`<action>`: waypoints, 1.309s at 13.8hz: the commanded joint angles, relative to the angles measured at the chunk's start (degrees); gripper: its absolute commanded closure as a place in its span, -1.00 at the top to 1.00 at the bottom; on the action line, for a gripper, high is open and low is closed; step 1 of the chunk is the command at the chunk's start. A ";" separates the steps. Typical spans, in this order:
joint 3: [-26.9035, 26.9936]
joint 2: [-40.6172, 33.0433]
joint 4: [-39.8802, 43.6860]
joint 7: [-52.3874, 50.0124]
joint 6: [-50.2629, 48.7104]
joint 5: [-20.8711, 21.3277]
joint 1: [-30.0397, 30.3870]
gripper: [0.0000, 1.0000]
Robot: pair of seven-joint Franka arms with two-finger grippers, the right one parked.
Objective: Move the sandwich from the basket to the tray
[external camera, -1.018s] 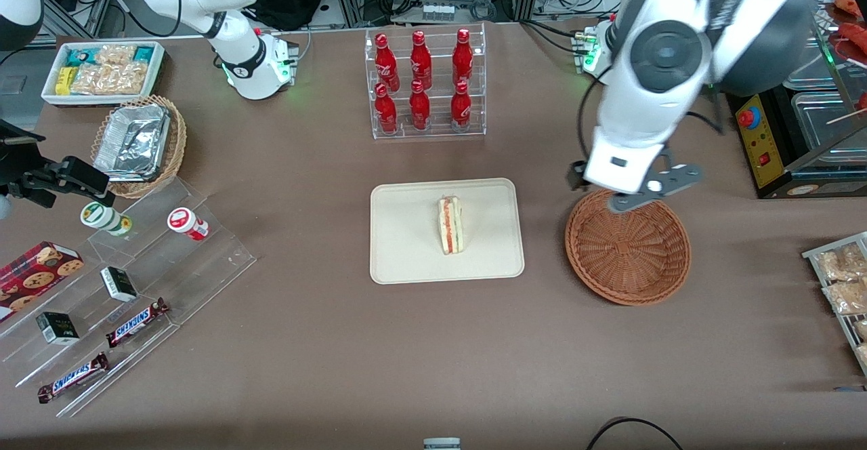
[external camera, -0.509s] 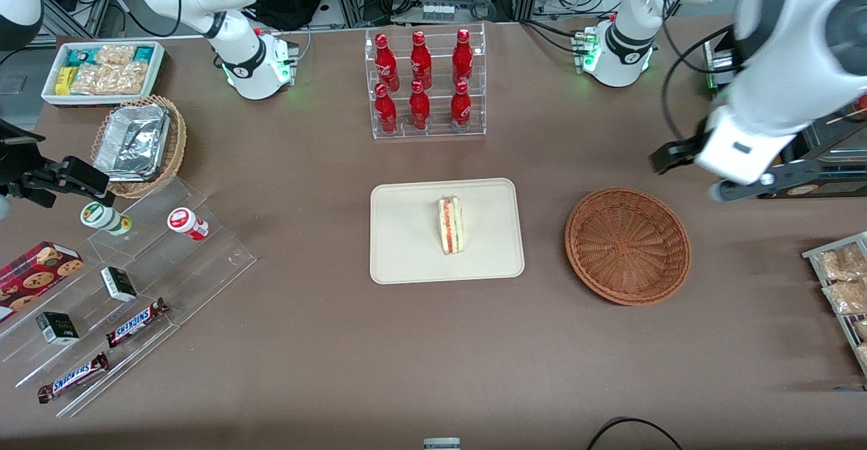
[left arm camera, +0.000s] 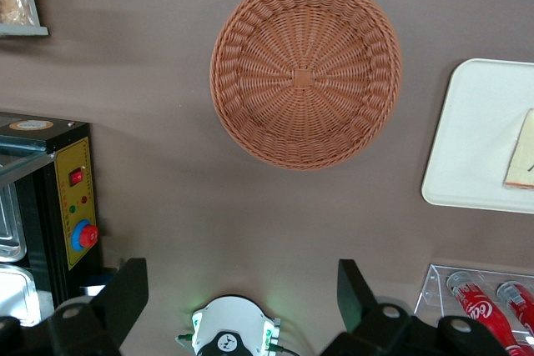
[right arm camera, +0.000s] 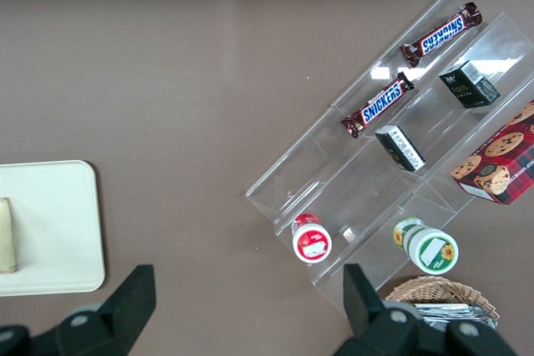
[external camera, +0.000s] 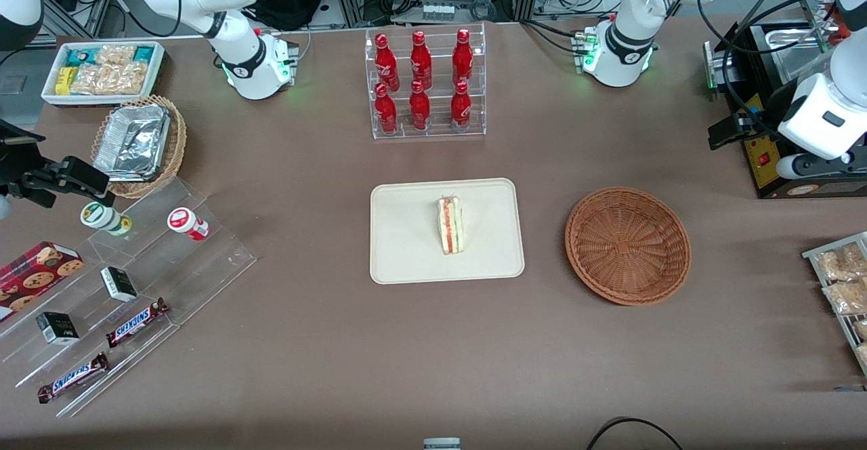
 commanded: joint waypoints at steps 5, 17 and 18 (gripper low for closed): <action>-30.78 -0.92 -0.23 10.01 0.07 -0.88 30.73 1.00; -30.98 -1.97 1.09 5.35 0.87 2.02 29.25 1.00; -30.98 -2.94 0.48 5.44 0.95 2.11 29.34 1.00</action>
